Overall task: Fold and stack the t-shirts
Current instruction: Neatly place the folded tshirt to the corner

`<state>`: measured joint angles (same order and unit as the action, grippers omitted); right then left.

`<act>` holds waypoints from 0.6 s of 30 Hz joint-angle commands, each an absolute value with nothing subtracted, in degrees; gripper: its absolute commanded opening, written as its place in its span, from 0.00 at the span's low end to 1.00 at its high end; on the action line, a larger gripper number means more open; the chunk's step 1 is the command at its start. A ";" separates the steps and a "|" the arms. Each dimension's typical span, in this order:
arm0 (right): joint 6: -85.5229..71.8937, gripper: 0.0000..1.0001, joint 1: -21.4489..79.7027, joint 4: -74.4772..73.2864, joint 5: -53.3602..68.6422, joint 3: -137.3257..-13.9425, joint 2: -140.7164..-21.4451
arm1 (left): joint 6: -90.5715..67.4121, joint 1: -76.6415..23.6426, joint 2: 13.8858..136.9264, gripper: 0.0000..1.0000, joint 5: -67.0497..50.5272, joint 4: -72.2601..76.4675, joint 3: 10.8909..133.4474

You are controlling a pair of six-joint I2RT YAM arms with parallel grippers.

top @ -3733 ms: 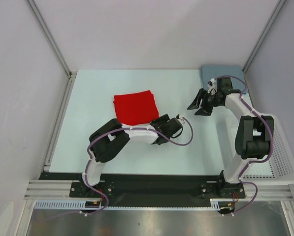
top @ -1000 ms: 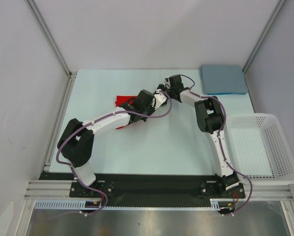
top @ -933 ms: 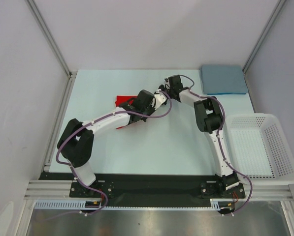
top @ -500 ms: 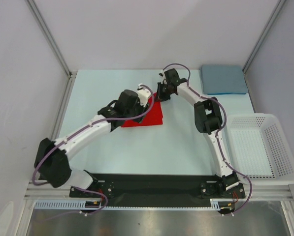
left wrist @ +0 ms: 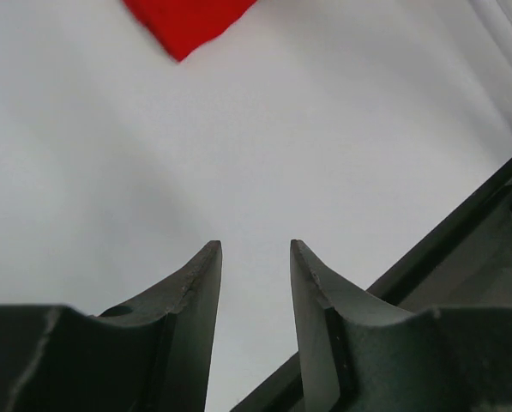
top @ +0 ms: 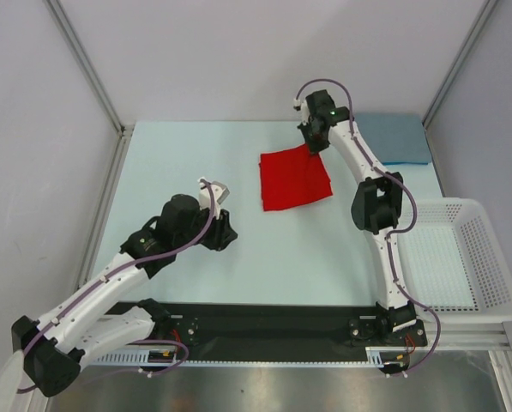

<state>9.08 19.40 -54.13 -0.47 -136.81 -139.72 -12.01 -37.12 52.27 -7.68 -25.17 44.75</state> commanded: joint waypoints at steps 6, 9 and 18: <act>21.97 0.00 14.68 -57.57 -13.27 -144.13 -136.31 | -9.67 -39.11 51.76 0.39 -10.98 -25.85 41.75; 23.02 0.00 12.14 -58.45 -13.62 -150.81 -138.34 | -8.97 -39.20 53.61 0.38 -12.74 -24.26 41.75; 29.61 0.00 7.65 -47.90 -12.49 -149.76 -134.73 | -5.98 -39.29 58.36 0.36 -10.11 -26.98 42.89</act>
